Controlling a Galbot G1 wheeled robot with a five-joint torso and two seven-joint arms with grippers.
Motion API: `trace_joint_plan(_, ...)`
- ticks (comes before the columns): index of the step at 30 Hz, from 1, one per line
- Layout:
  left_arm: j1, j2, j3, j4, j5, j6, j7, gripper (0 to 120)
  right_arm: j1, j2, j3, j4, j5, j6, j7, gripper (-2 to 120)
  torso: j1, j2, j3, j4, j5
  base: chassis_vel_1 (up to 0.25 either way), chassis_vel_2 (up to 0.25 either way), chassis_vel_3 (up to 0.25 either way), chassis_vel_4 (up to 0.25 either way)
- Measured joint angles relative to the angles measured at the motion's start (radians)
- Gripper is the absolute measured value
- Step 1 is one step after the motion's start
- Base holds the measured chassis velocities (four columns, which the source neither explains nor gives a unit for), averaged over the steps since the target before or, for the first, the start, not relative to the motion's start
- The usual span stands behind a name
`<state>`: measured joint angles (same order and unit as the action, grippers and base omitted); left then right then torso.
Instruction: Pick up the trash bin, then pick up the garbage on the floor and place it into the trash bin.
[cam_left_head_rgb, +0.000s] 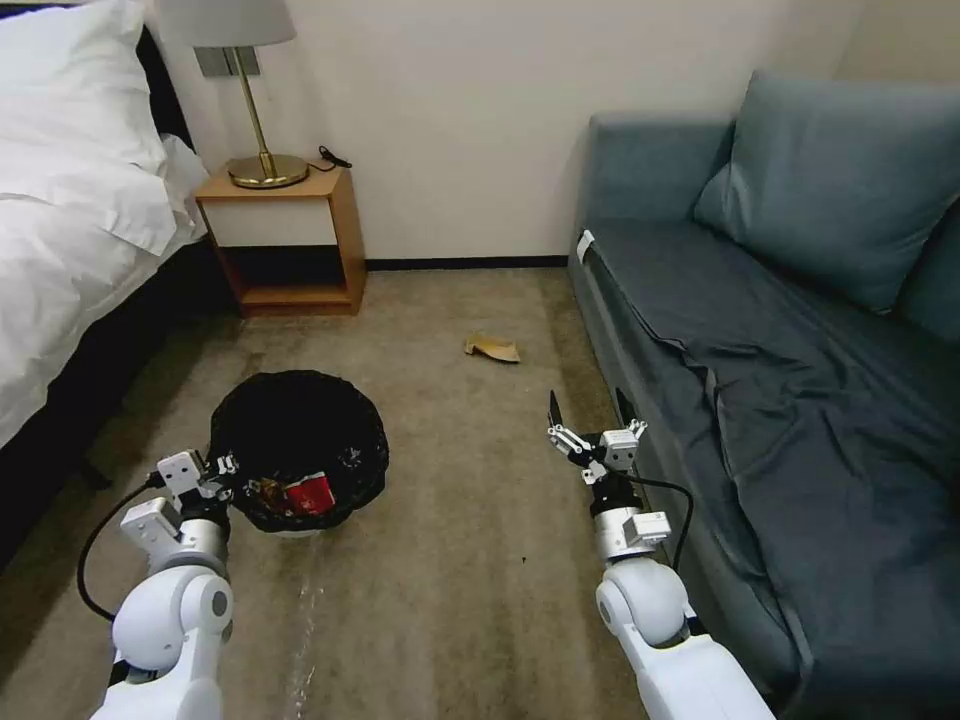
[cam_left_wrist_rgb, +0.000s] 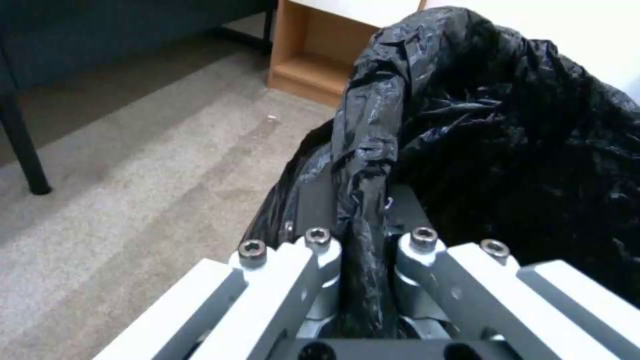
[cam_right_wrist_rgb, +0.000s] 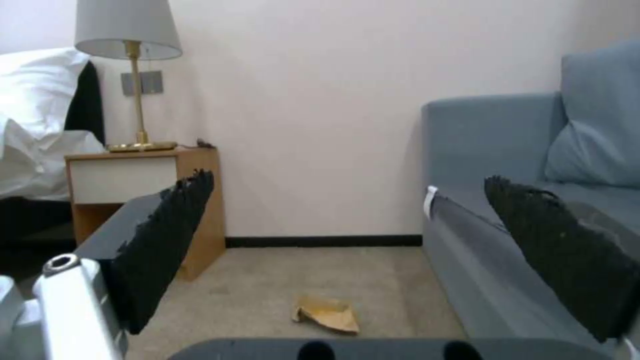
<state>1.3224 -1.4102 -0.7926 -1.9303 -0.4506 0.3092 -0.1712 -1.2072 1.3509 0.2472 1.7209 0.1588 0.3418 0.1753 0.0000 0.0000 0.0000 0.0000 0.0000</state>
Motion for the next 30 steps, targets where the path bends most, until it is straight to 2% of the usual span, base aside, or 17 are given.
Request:
trace_joint_plan(15, -0.003, -0.007, 0.001, -0.008, 0.002, -0.010, -0.034, 4, -0.004, 0.003, -0.002, -0.004, 0.003, 0.017, -0.019, 100, 0.000, 0.000, 0.000, 0.0000, 0.0000, 0.000, 0.000, 0.000, 0.000)
trace_joint_plan(30, -0.008, -0.007, 0.001, -0.012, 0.002, -0.012, -0.053, 4, -0.021, 0.006, -0.001, -0.005, 0.012, 0.022, -0.048, 100, 0.000, 0.000, 0.000, 0.0000, 0.0000, -0.054, 0.055, 0.059, -0.058)
